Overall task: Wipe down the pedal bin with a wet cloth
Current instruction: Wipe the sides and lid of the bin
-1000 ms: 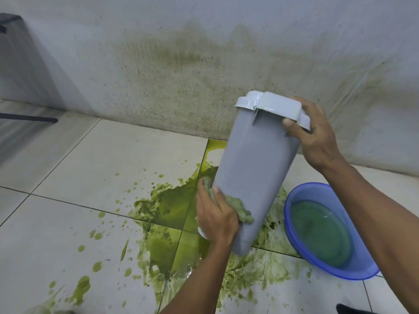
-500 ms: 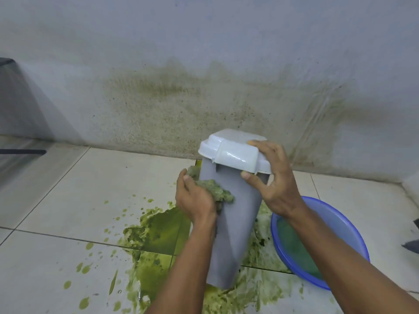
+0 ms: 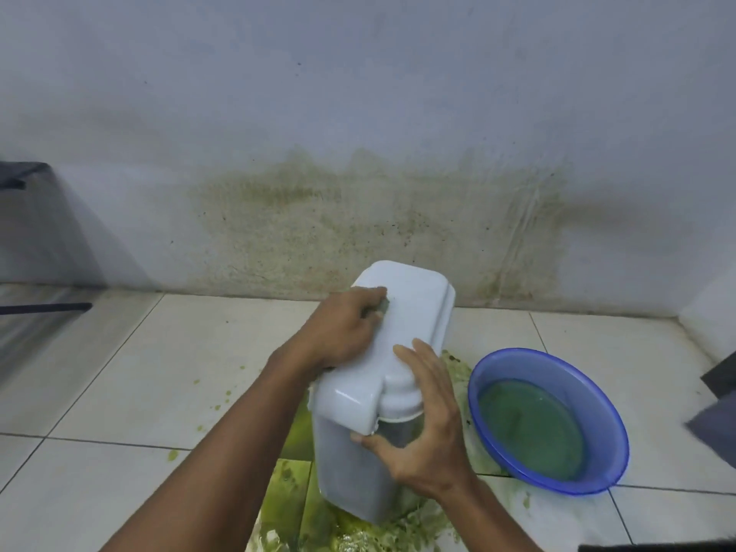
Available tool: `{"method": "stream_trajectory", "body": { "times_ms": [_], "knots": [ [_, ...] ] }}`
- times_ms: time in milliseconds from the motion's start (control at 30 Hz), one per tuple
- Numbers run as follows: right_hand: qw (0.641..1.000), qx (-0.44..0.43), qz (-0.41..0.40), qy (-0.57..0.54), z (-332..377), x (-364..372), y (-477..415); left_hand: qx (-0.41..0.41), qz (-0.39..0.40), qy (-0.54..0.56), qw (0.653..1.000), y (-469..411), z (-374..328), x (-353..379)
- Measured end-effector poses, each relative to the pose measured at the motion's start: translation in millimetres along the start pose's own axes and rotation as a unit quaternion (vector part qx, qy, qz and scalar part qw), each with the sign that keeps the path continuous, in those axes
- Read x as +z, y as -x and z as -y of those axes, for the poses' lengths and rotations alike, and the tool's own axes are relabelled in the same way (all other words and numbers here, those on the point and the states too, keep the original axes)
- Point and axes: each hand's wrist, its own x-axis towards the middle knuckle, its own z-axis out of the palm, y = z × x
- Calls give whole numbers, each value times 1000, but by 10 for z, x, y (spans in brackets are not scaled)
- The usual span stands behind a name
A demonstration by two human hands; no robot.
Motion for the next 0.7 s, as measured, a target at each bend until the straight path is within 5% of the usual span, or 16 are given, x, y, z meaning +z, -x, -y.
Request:
{"method": "stream_trajectory", "body": {
  "times_ms": [167, 433, 567, 700],
  "knots": [
    [999, -21, -32, 17, 123, 263, 385, 53, 73, -115, 989, 263, -66, 359],
    [996, -48, -36, 68, 172, 315, 445, -37, -62, -121, 990, 199, 215, 290],
    [997, -53, -36, 51, 108, 312, 433, -21, 4, -149, 989, -477, 17, 509],
    [999, -37, -15, -19, 151, 110, 366, 81, 76, -119, 987, -516, -113, 599]
  ]
}}
